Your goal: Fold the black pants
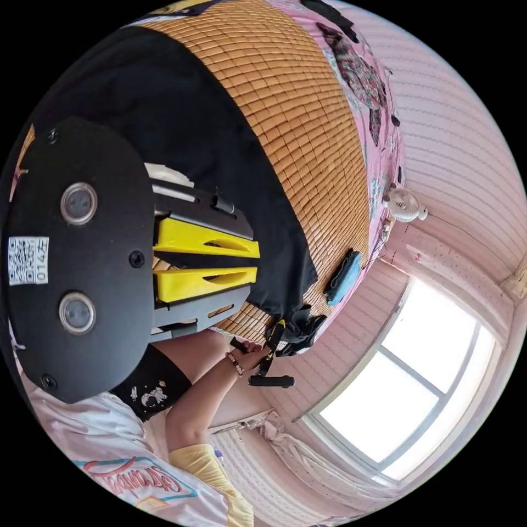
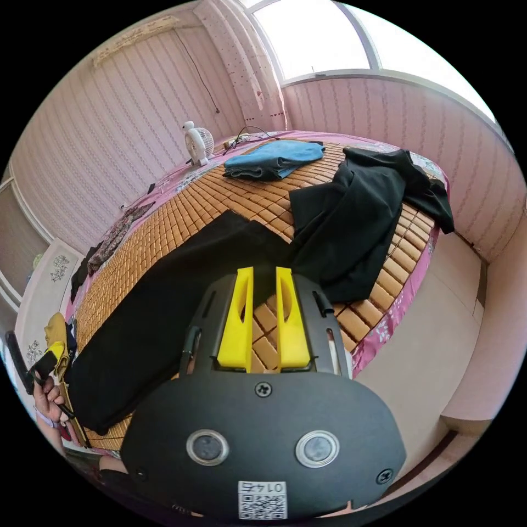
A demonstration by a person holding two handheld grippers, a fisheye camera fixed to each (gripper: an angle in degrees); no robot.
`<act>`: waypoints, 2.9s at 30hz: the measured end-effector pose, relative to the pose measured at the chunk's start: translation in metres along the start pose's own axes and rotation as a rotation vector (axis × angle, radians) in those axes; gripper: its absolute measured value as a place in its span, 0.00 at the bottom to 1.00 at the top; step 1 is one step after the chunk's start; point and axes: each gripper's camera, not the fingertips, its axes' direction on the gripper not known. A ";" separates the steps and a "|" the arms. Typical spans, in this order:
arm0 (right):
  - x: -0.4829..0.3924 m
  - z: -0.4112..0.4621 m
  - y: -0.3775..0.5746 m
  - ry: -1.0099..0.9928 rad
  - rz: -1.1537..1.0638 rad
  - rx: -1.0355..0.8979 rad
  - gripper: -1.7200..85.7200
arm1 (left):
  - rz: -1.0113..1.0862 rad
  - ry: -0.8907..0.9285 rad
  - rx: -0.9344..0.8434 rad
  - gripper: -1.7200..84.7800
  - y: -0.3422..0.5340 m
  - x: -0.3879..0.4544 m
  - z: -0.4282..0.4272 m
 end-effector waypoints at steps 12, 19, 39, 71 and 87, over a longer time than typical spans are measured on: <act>0.046 0.026 -0.057 -0.142 0.055 -0.105 0.03 | 0.200 -0.011 -0.182 0.09 -0.248 0.028 0.249; 0.079 0.022 -0.088 -0.347 0.060 -0.174 0.03 | 0.209 -0.037 -0.344 0.09 -0.290 0.050 0.329; 0.077 0.015 -0.120 -0.408 0.085 -0.221 0.03 | 0.341 -0.139 -0.427 0.01 -0.316 0.083 0.354; -0.377 0.021 -0.012 -0.405 -1.030 -0.460 0.02 | -0.308 -0.277 -0.196 0.01 0.122 0.036 0.052; -0.593 0.129 0.035 0.060 -1.591 -0.781 0.02 | -0.254 -0.360 -0.112 0.01 0.179 0.056 0.019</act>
